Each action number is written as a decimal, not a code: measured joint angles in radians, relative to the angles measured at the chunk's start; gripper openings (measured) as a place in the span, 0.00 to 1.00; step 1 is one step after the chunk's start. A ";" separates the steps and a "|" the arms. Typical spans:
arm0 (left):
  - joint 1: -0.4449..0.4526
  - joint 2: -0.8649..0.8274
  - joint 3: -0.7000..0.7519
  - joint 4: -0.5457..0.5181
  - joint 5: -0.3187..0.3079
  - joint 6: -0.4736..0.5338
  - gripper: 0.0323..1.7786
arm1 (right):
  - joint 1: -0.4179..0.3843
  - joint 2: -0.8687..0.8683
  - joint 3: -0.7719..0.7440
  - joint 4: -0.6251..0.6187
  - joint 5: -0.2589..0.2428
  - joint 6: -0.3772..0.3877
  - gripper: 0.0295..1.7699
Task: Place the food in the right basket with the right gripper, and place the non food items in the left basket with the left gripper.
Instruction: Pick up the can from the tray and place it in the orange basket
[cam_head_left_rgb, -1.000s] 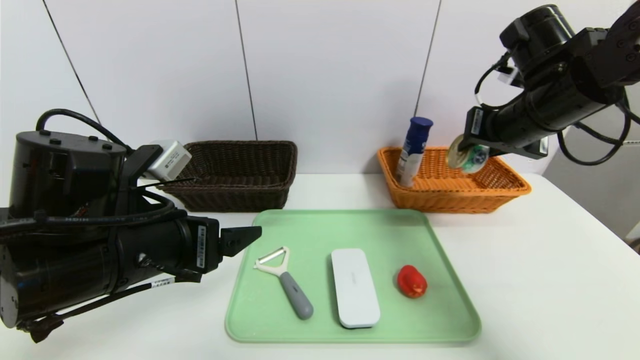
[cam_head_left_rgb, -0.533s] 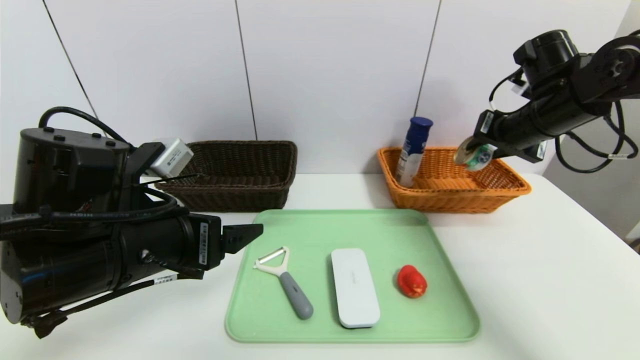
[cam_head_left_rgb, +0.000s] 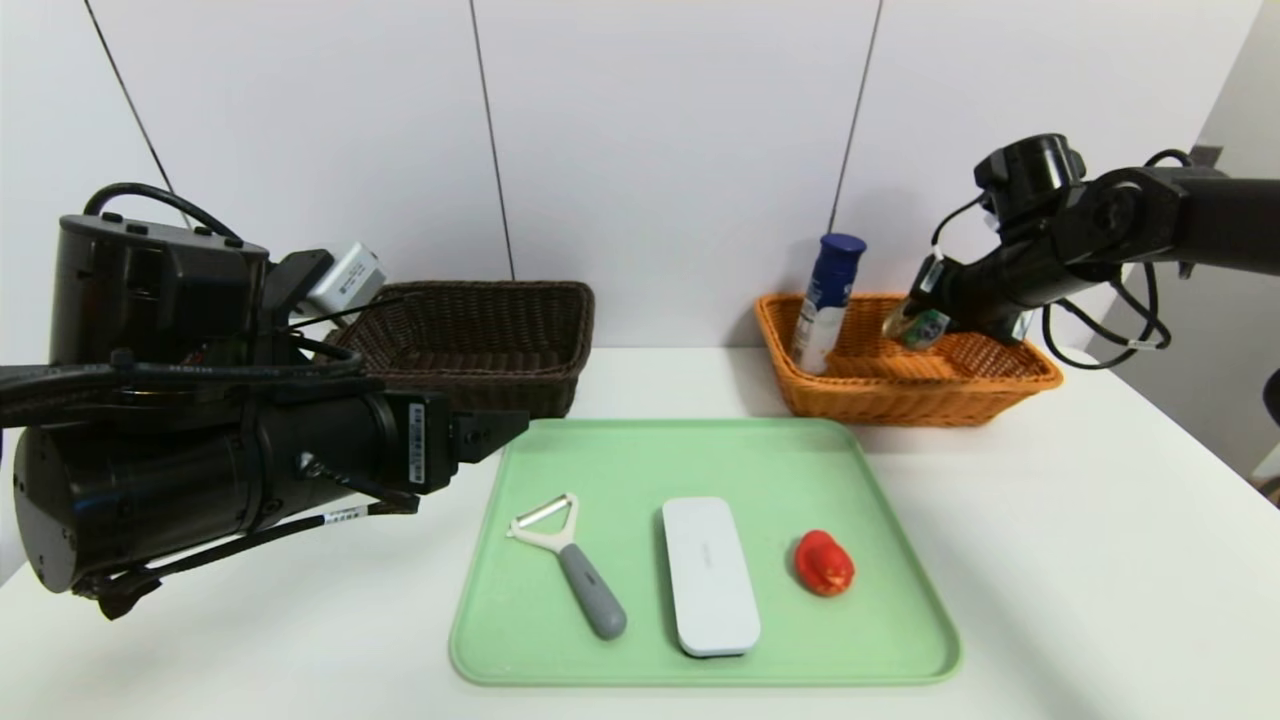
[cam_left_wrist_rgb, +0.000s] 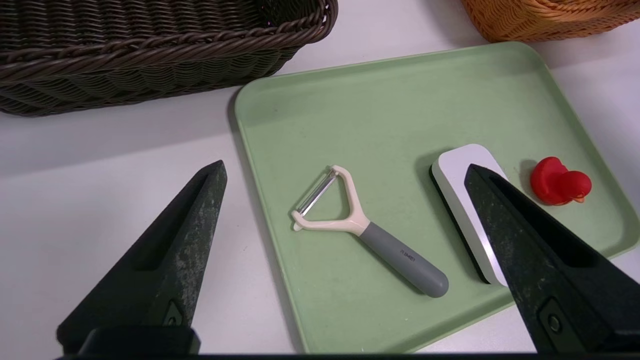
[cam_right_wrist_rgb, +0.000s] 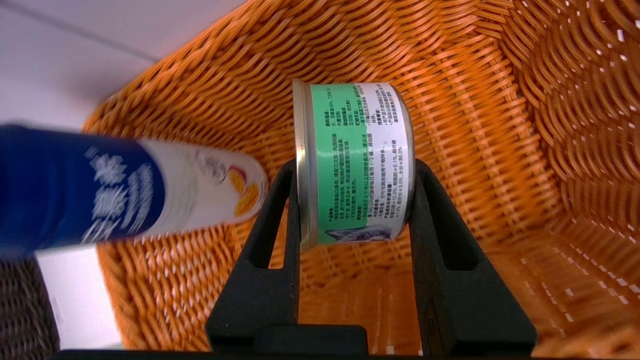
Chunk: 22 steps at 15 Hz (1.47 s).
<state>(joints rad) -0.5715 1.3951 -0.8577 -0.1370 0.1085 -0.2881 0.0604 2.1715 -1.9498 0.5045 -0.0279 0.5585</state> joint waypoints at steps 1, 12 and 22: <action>0.003 0.002 -0.001 0.000 0.000 -0.001 0.95 | -0.001 0.017 0.000 -0.005 0.001 0.009 0.34; 0.006 0.010 0.000 0.001 -0.002 -0.001 0.95 | -0.003 0.068 -0.001 -0.035 -0.006 0.005 0.61; 0.005 0.012 0.001 -0.034 0.003 0.006 0.95 | 0.000 -0.027 0.000 0.001 -0.055 -0.087 0.87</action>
<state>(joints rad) -0.5662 1.4074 -0.8568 -0.1713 0.1111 -0.2823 0.0606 2.1440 -1.9502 0.5060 -0.0826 0.4715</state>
